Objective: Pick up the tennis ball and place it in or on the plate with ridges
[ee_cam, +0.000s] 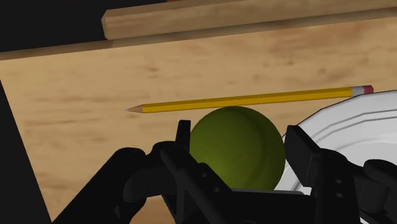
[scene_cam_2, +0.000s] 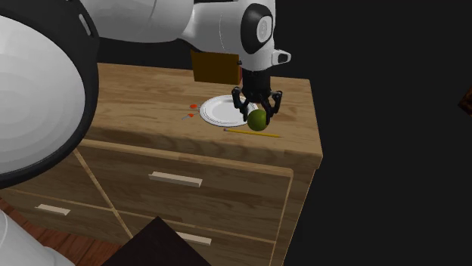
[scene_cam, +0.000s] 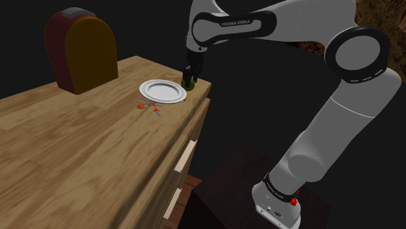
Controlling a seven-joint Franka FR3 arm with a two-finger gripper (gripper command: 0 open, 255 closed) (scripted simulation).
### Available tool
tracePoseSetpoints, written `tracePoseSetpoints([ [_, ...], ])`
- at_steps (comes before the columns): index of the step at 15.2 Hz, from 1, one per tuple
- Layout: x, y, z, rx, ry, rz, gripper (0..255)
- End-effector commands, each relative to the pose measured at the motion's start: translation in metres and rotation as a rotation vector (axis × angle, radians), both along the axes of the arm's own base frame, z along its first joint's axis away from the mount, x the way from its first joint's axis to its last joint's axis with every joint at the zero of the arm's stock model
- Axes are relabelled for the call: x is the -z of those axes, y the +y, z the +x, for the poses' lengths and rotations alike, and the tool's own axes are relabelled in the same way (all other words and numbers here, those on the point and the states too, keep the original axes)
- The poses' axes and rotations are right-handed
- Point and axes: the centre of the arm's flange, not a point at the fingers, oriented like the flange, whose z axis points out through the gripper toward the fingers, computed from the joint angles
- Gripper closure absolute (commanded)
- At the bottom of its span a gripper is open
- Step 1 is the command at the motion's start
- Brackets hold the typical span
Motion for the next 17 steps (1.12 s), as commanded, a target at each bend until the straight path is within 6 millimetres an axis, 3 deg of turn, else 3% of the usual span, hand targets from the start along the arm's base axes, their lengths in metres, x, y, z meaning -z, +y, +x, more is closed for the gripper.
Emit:
tracePoseSetpoints([
  [1,-0.004,0.0,0.0,0.0,0.002,0.0,255],
  [17,-0.088,0.0,0.0,0.0,0.002,0.0,255],
])
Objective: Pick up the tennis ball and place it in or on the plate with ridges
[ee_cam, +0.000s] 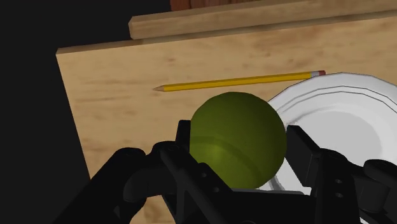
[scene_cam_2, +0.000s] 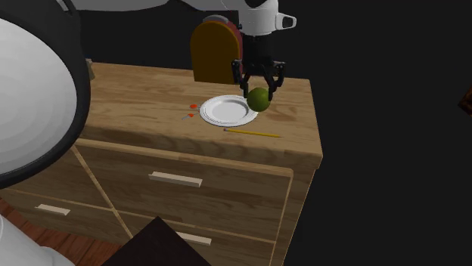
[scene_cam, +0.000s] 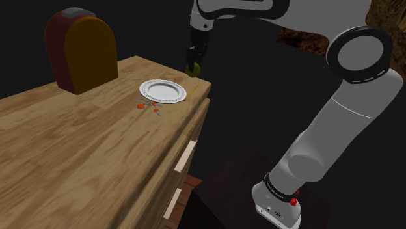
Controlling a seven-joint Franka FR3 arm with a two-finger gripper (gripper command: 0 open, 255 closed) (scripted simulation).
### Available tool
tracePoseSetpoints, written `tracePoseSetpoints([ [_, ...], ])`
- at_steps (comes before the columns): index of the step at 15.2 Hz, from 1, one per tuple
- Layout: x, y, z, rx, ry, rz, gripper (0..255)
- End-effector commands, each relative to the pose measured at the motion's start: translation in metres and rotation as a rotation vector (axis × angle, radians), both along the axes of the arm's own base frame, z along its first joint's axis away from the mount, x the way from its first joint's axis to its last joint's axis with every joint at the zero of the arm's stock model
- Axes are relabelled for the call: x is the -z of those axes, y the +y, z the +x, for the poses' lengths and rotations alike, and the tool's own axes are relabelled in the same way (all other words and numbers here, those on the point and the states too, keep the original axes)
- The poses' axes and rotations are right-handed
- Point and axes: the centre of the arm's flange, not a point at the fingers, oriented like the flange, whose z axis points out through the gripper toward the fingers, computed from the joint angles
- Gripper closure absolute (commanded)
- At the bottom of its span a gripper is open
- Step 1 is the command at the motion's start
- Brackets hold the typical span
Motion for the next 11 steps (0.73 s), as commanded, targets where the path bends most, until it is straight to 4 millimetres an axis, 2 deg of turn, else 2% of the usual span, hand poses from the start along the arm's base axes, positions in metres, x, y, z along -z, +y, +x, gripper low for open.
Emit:
tracePoseSetpoints([
  [1,-0.008,0.0,0.001,0.0,0.0,0.0,255],
  [11,-0.026,0.13,0.015,0.0,0.0,0.0,255],
])
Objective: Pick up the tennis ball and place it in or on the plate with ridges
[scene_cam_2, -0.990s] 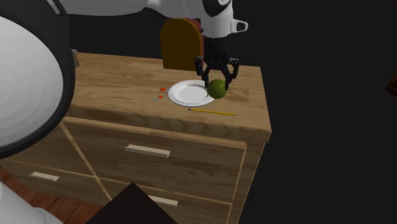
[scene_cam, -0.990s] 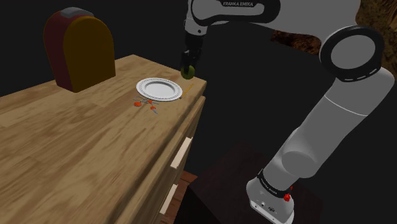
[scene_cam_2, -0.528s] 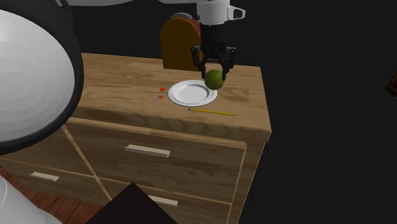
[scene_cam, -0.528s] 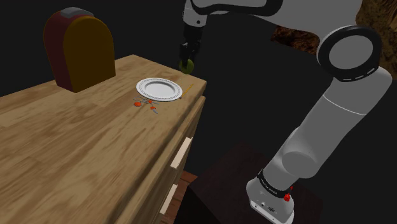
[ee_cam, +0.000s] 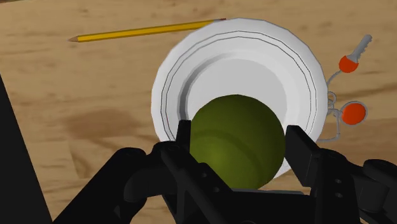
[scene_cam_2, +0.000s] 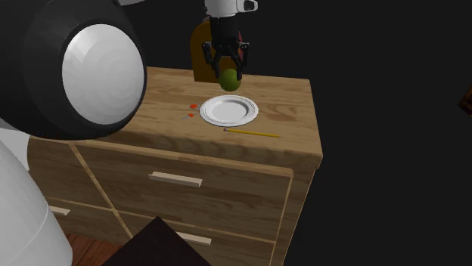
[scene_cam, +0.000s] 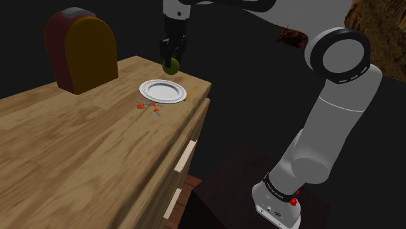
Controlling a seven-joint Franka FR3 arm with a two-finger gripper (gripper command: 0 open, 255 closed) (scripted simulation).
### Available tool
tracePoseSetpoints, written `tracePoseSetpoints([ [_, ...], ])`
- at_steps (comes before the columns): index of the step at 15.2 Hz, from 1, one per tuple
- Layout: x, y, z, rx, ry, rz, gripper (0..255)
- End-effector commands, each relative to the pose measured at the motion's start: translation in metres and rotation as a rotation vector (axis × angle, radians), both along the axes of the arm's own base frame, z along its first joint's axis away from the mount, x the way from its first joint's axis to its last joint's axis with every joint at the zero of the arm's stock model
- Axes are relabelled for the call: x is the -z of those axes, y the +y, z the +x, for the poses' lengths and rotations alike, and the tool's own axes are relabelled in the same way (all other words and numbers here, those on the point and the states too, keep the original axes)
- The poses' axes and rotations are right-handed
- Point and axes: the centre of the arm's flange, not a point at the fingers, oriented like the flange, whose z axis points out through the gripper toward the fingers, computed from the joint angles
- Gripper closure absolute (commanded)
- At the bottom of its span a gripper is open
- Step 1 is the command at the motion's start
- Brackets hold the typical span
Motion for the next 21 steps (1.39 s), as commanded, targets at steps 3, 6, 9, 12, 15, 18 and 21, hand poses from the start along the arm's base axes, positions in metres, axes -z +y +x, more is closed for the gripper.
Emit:
tracePoseSetpoints([
  [3,0.013,0.012,0.002,0.002,0.0,0.0,255],
  [6,0.029,0.012,0.002,0.002,0.0,0.0,255],
  [9,0.044,0.012,0.002,0.002,0.0,0.0,255],
  [12,0.06,0.012,0.002,0.002,0.0,0.0,255],
  [15,0.076,0.012,0.002,0.002,0.0,0.0,255],
  [18,0.084,0.012,0.002,0.002,0.0,0.0,255],
  [21,0.084,0.012,0.002,0.002,0.0,0.0,255],
])
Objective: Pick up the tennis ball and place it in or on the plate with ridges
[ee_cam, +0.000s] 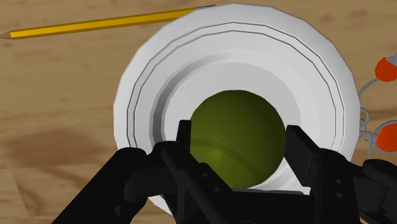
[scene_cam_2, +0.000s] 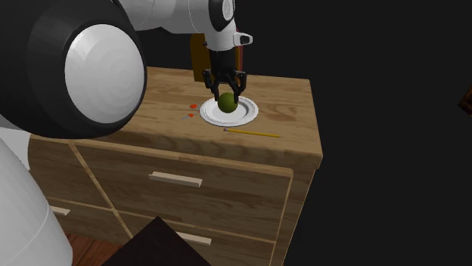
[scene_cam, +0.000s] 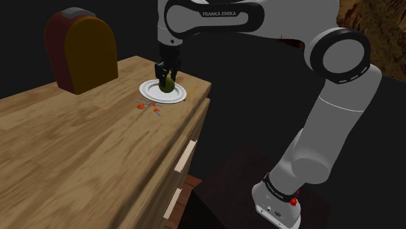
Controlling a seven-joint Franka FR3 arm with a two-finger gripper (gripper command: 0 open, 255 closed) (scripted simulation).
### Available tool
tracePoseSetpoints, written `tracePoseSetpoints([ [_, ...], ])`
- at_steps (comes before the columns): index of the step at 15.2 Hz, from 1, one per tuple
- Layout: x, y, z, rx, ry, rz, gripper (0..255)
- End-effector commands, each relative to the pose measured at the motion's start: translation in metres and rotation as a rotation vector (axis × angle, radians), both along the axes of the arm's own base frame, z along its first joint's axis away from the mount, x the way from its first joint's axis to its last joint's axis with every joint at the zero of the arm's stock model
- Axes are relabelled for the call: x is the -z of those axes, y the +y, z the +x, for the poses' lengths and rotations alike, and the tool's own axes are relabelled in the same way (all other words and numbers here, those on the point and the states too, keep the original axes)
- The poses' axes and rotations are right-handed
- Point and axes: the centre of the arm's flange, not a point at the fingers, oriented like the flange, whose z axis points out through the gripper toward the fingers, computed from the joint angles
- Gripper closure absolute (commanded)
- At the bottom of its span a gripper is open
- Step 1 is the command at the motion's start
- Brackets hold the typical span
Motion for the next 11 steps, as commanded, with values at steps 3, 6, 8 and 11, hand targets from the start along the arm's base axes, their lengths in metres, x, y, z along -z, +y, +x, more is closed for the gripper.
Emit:
tracePoseSetpoints([
  [3,0.0,0.0,0.0,0.0,0.0,0.0,255],
  [6,0.0,0.0,0.0,0.0,0.0,0.0,0],
  [8,0.0,0.0,0.0,0.0,0.0,0.0,0],
  [11,-0.026,0.002,0.0,0.0,0.0,0.0,0],
])
